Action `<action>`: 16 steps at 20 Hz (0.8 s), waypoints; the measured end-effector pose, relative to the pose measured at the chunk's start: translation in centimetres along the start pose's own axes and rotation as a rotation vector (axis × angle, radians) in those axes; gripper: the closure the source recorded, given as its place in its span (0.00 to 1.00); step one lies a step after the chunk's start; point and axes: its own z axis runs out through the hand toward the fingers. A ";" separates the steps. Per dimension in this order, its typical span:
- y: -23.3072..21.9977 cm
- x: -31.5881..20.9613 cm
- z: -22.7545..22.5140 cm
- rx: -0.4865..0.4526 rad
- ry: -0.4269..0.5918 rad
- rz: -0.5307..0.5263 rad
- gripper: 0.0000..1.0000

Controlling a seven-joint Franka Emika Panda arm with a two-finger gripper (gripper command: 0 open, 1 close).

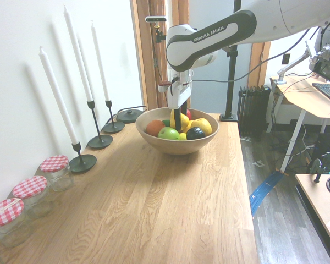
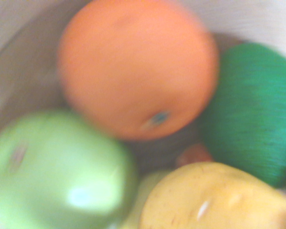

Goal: Take pear out of the basket

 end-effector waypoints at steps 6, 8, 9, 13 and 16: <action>2.1 -0.6 -2.3 0.008 0.016 0.008 1.00; 2.6 -1.3 -4.3 0.015 0.029 0.002 1.00; 2.7 -1.9 -5.8 0.021 0.039 -0.006 1.00; 0.7 -6.2 -12.4 0.043 0.090 -0.074 1.00; -3.5 -11.7 -16.7 0.052 0.124 -0.139 1.00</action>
